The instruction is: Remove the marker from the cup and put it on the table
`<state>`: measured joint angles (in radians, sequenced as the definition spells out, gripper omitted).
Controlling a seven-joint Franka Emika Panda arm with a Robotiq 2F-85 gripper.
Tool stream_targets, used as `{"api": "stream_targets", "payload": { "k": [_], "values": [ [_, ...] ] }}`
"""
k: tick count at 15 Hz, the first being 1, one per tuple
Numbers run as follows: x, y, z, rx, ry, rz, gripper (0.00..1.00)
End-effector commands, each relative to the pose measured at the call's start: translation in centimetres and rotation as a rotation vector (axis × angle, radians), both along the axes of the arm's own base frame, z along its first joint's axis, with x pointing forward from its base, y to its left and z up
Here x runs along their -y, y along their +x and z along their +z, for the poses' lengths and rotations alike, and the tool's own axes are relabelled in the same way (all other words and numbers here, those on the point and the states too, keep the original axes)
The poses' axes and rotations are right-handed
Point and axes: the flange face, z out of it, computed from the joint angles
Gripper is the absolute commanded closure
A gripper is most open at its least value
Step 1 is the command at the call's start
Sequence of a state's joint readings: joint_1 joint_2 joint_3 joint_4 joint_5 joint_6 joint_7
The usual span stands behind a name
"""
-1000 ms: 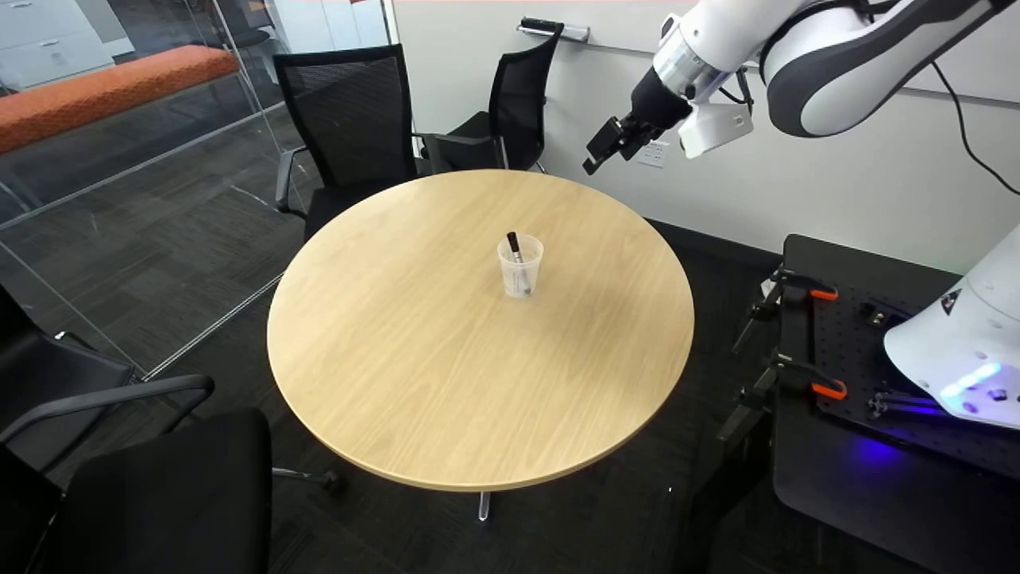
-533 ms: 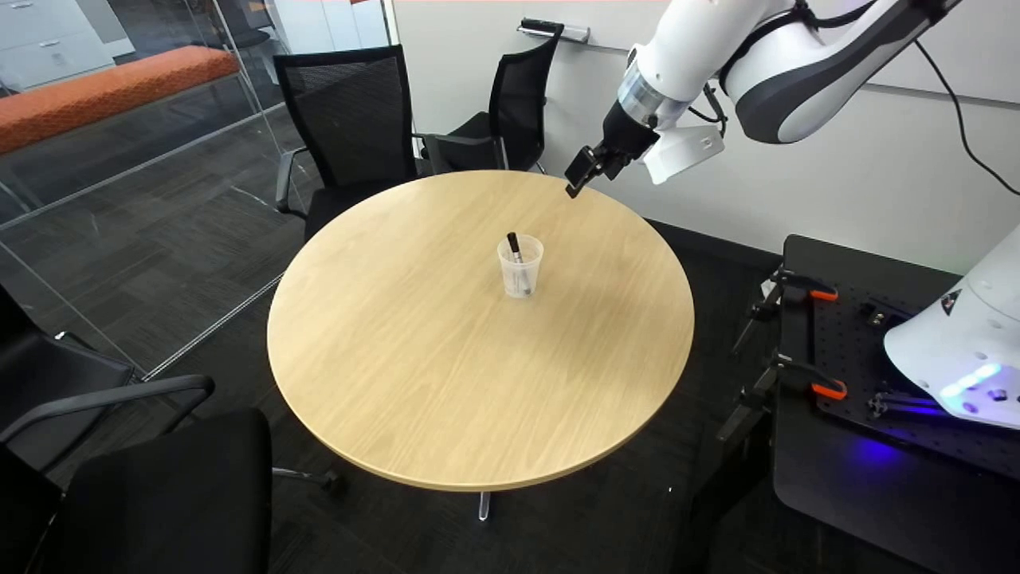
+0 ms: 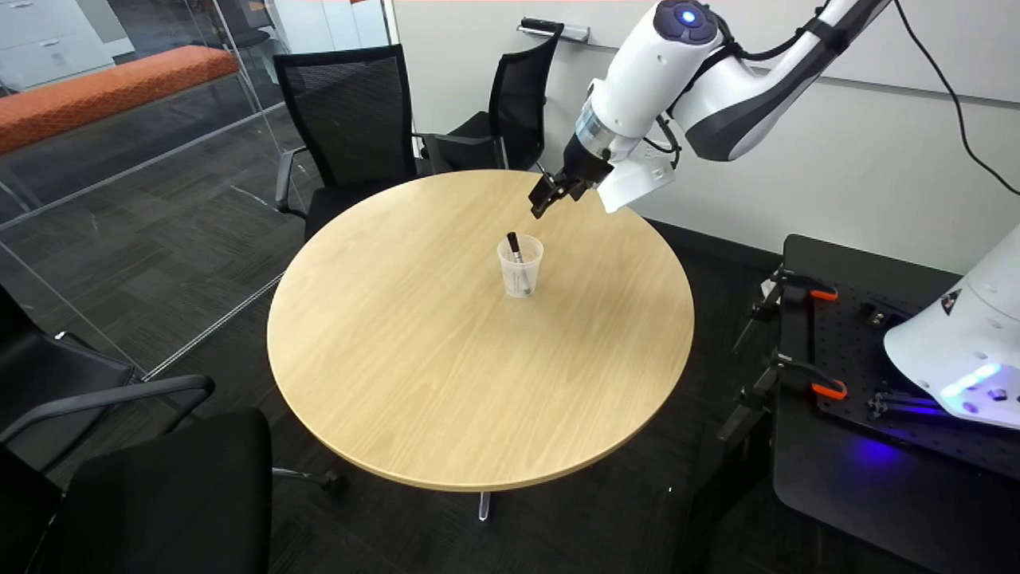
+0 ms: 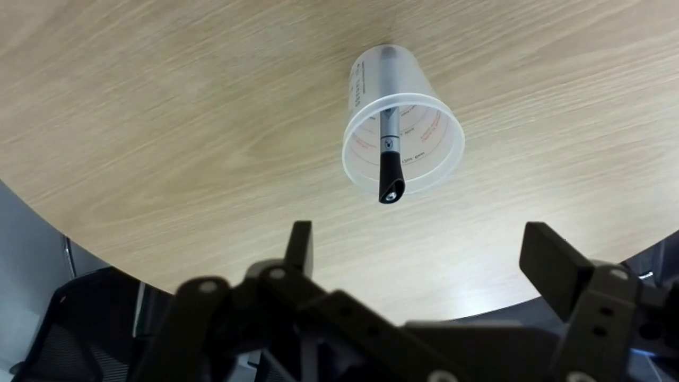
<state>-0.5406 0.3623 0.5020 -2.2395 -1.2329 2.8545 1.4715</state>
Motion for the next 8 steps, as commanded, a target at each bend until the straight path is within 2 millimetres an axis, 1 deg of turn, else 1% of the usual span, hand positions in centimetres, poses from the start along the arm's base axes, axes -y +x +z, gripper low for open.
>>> {"api": "stream_targets", "payload": {
  "k": [1,4,8],
  "values": [
    [0.0,3.0,-3.1,-0.005,-0.007,-0.031,0.00],
    [0.2,4.3,-5.4,-0.025,0.004,-0.040,0.00],
    [0.4,5.7,-7.5,-0.041,0.014,-0.053,0.00]
  ]
}}
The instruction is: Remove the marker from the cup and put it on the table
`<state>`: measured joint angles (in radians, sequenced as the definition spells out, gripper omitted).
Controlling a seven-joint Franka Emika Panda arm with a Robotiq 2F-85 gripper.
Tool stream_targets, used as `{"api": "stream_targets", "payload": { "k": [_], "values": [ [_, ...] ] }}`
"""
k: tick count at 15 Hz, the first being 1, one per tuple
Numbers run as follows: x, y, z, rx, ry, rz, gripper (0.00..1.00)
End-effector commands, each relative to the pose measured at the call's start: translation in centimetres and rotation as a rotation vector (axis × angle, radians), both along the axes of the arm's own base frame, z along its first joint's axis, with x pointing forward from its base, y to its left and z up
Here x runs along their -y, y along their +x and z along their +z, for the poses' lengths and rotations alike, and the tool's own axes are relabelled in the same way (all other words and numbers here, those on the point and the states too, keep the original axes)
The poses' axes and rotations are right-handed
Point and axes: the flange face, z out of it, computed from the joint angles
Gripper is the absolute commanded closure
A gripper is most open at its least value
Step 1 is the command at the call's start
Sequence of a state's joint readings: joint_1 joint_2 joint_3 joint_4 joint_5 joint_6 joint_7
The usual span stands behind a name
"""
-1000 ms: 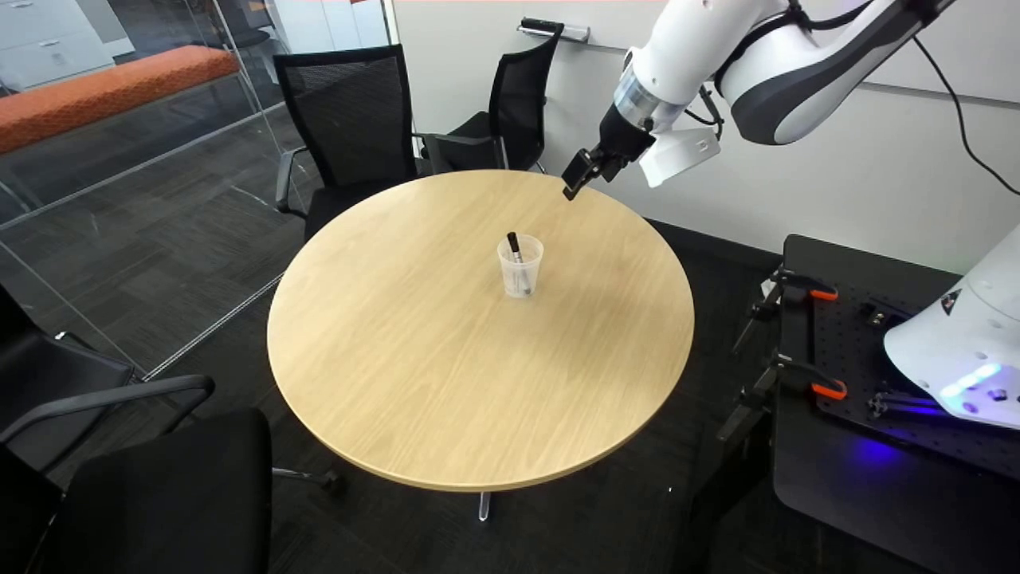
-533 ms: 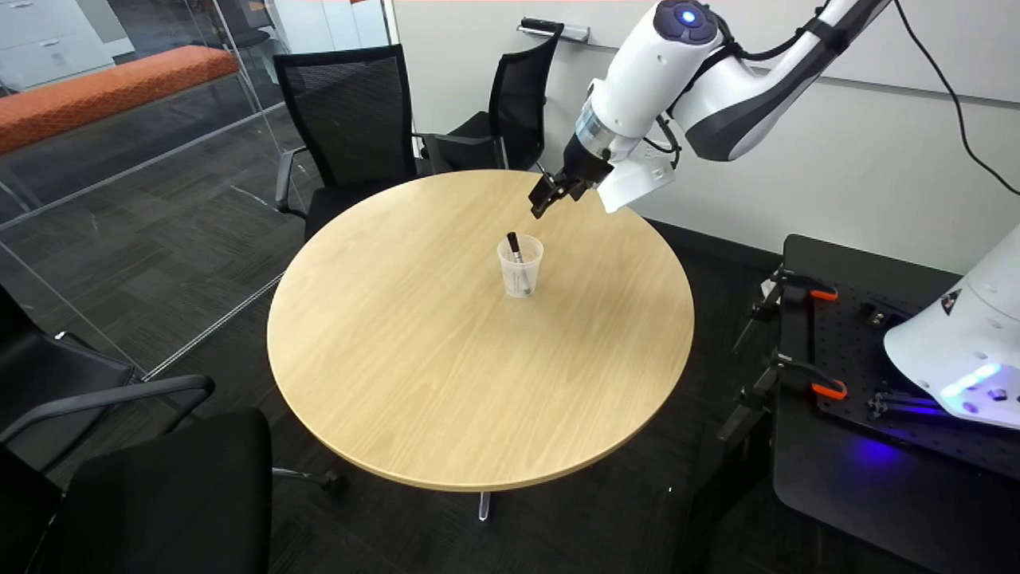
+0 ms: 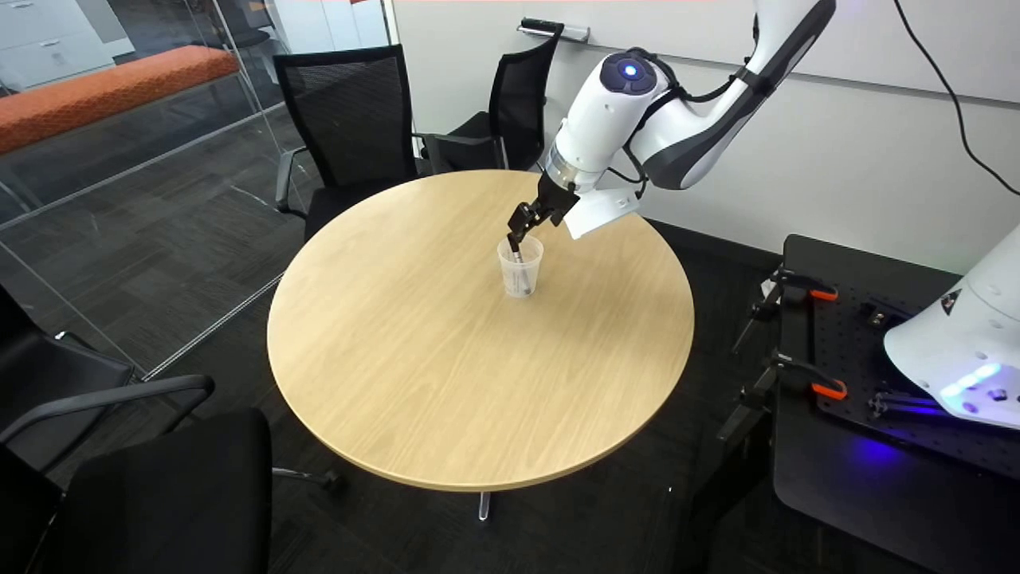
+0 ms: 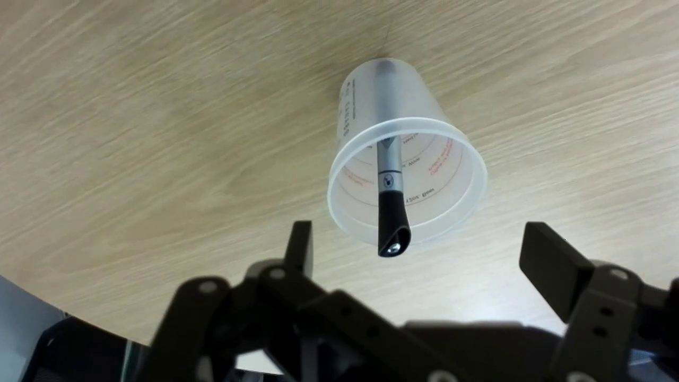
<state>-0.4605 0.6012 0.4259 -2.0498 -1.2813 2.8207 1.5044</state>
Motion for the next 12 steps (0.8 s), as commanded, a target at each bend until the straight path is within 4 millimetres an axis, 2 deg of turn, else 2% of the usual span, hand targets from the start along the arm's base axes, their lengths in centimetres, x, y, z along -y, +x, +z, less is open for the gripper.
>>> {"api": "stream_targets", "payload": {
  "k": [1,2,3,8,12],
  "values": [
    [-0.1,1.8,-1.5,0.003,-0.012,-0.023,0.00],
    [-0.1,2.0,-1.9,-0.001,-0.006,-0.023,0.00],
    [0.0,0.9,-1.4,-0.007,0.011,-0.006,0.00],
    [0.0,0.9,-1.9,-0.013,0.016,-0.007,0.00],
    [0.9,1.2,-1.6,0.001,-0.003,-0.022,0.00]
  ]
}}
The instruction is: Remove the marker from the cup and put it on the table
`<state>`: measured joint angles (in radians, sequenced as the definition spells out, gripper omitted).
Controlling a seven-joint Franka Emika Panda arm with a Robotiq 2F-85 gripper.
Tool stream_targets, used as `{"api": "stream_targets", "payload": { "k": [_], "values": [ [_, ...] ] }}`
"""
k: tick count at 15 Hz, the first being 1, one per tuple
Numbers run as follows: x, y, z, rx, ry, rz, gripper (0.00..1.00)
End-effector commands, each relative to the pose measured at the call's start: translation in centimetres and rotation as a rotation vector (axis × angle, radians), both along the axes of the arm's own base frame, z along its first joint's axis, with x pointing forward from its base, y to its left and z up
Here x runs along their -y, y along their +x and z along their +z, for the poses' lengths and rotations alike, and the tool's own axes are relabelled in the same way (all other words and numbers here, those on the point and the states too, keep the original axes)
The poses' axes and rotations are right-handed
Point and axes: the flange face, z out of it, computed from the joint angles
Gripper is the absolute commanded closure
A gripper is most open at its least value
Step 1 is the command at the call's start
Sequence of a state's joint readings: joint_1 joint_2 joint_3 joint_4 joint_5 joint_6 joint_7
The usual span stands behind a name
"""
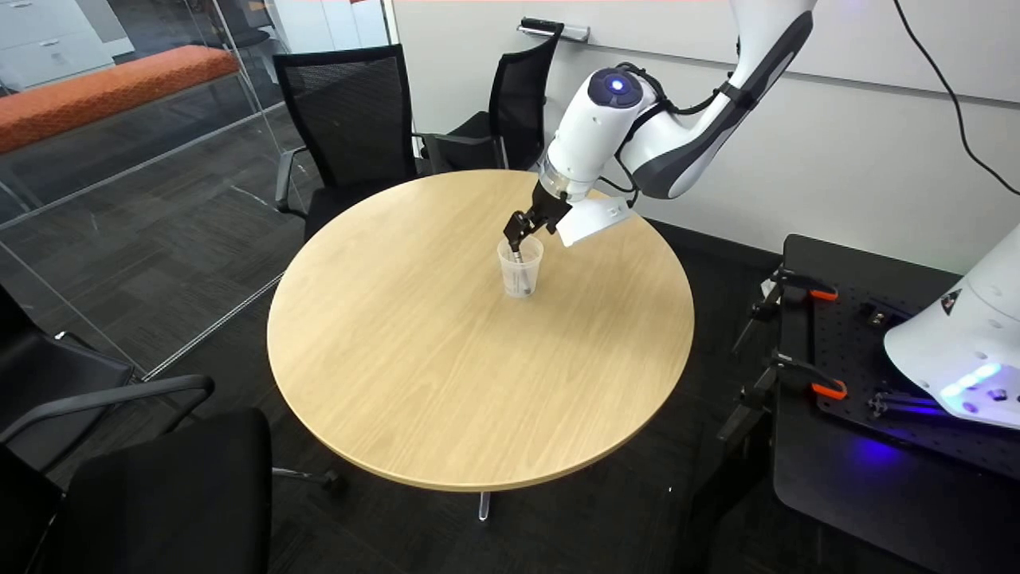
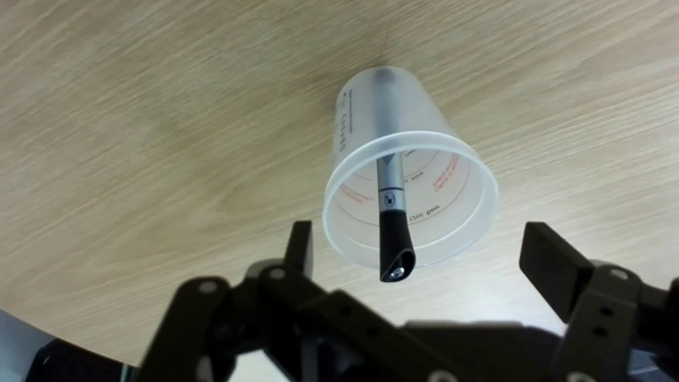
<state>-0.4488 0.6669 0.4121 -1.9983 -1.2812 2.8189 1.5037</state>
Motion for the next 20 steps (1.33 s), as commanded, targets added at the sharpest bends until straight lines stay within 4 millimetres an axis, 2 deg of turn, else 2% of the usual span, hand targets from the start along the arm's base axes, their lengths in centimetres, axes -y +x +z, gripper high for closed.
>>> {"api": "stream_targets", "payload": {
  "k": [1,3,4,6,8,11,13,16,17,20],
  "values": [
    [0.7,0.2,0.2,0.013,-0.020,-0.008,0.00],
    [0.9,0.3,0.2,0.012,-0.022,-0.010,0.00],
    [0.9,0.3,0.2,0.012,-0.024,-0.007,0.05],
    [0.8,0.4,0.2,0.013,-0.025,0.002,0.25],
    [0.6,0.6,0.3,0.017,-0.029,0.011,0.37],
    [0.4,0.9,0.3,0.016,-0.032,0.017,0.62],
    [0.4,1.2,0.1,0.015,-0.029,0.027,0.73],
    [0.4,1.5,-0.6,0.001,-0.032,0.039,0.73],
    [0.4,1.6,-1.0,-0.008,-0.036,0.044,0.68],
    [0.5,1.7,-2.4,-0.031,-0.035,0.057,0.63]
  ]
}}
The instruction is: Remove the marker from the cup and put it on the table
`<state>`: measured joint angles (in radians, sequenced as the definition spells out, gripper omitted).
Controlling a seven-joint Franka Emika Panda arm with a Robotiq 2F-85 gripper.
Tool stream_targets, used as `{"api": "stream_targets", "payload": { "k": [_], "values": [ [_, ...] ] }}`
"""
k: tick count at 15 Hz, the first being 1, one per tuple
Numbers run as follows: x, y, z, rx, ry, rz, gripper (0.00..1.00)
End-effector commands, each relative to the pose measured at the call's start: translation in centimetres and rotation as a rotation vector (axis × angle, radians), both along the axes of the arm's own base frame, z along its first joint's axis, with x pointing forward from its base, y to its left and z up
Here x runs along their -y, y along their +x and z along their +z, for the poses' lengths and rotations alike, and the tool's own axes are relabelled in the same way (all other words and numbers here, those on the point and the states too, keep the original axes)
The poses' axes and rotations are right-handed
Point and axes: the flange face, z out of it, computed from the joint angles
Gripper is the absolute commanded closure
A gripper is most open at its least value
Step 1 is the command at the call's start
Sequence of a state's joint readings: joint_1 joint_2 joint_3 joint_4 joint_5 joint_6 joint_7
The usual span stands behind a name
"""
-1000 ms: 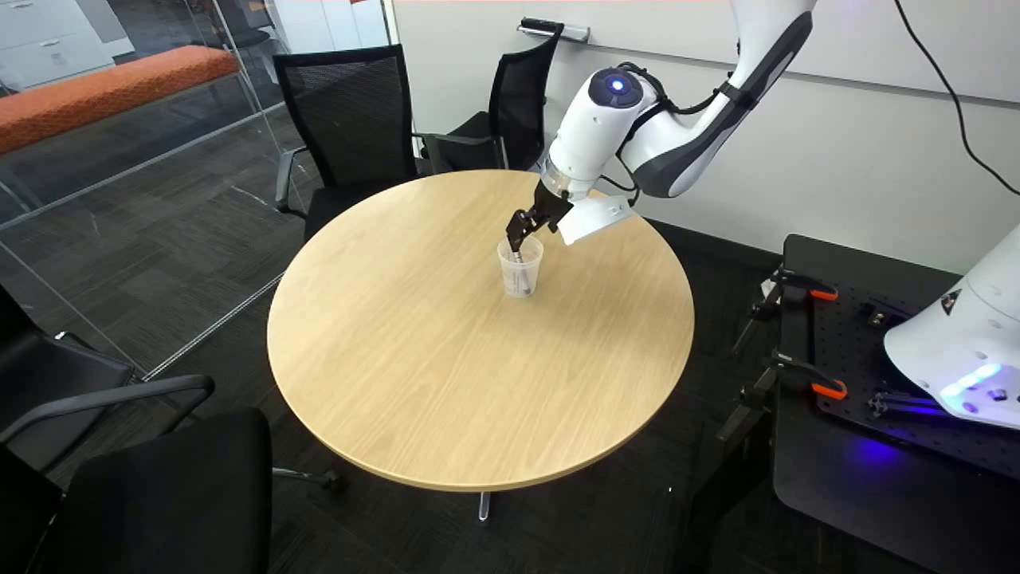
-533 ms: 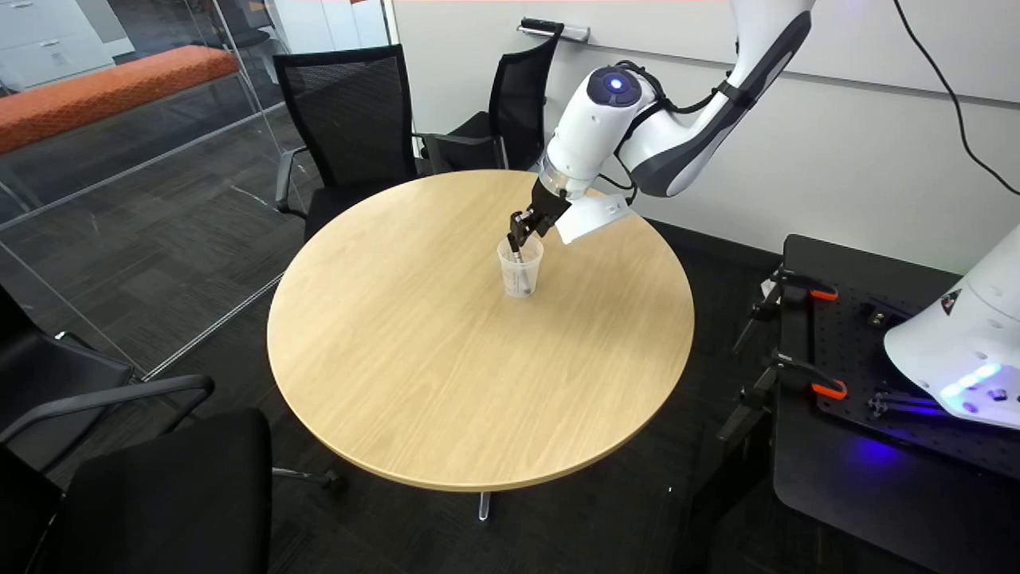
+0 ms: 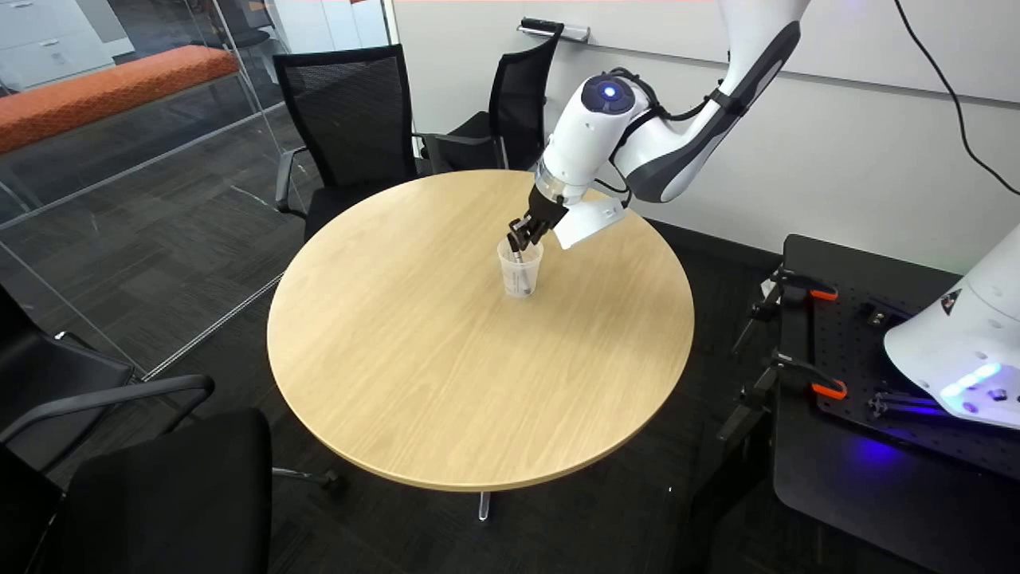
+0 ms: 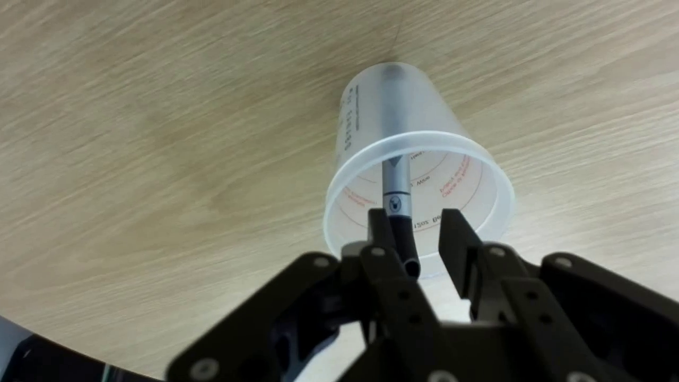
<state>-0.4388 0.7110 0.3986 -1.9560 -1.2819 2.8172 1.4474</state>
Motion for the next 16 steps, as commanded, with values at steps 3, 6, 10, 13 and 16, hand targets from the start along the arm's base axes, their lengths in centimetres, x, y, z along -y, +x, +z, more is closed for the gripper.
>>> {"api": "stream_targets", "payload": {
  "k": [3,6,10,13,16],
  "values": [
    [0.1,1.1,-2.2,-0.038,-0.020,0.030,0.62],
    [0.1,1.4,-2.8,-0.041,-0.021,0.040,0.63],
    [0.3,2.2,-2.9,-0.030,-0.030,0.048,0.62],
    [0.7,2.8,-3.1,-0.027,-0.037,0.044,0.56],
    [1.0,3.3,-3.5,-0.029,-0.049,0.046,0.54]
  ]
}}
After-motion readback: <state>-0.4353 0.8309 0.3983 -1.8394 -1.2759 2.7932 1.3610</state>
